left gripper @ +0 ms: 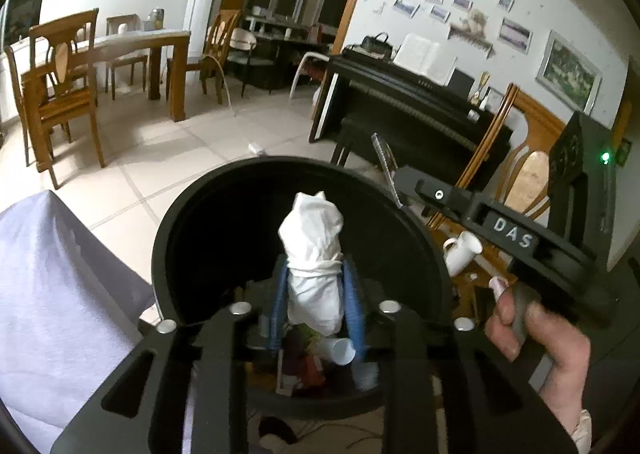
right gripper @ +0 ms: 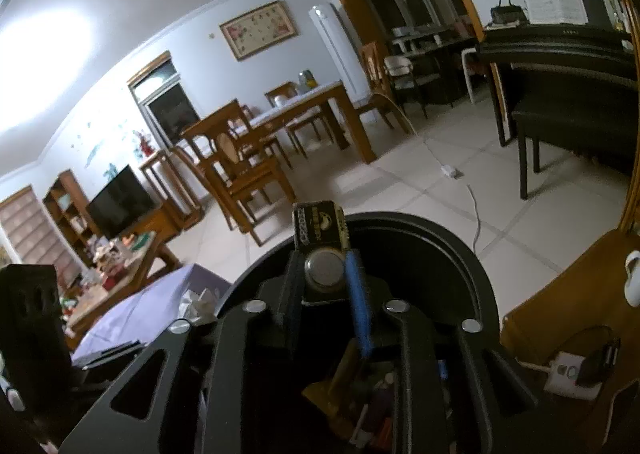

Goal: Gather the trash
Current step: 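Carry the tissue and battery card over the bin and open both tools, then move both tools back over the table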

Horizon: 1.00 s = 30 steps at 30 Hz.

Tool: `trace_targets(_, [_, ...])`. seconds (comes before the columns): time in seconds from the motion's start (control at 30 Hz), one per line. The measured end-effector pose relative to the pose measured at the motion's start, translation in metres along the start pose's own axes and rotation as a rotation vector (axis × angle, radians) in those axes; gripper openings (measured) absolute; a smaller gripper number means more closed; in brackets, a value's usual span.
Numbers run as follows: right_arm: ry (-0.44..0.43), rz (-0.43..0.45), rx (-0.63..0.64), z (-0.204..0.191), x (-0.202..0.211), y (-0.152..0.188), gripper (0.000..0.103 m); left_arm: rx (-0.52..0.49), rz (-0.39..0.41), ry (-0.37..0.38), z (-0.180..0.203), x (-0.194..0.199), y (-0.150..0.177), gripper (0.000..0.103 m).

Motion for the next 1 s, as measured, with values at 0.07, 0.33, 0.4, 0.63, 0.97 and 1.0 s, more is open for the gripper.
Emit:
trace_targets(0.07, [0.006,0.005,-0.013,0.002,-0.004,0.004,0.07,-0.005,0.01,-0.038,-0.004,0.002,-0.001,0.076])
trace_targets(0.33, [0.007,-0.008,-0.018,-0.001,-0.011,0.017,0.079,-0.021,0.033,-0.099,-0.016,0.018,0.0,0.089])
trace_targets(0.4, [-0.001,-0.01,-0.022,-0.006,-0.01,0.02,0.081,-0.008,0.034,-0.12,-0.025,0.026,0.003,0.092])
trace_targets(0.63, [-0.046,-0.074,0.023,-0.039,-0.02,0.034,0.081,0.079,0.032,-0.249,-0.09,0.082,0.03,0.092])
trace_targets(0.97, [-0.208,-0.238,0.203,-0.169,-0.034,0.103,0.081,0.304,-0.063,-0.602,-0.254,0.191,0.109,0.092])
trace_targets(1.0, [-0.226,-0.257,0.22,-0.183,-0.035,0.112,0.081,0.319,-0.083,-0.621,-0.265,0.194,0.115,0.092])
Point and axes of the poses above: each gripper's, at about its wrist camera, not at the fingertips, and x roughly against the way its jaws point, z to its right, y to its underside, the point moved 10 cm from there along -x, roughly the way its jaws point, and after that the axes turned 2 degrees about -x, right-handed, at the moved point
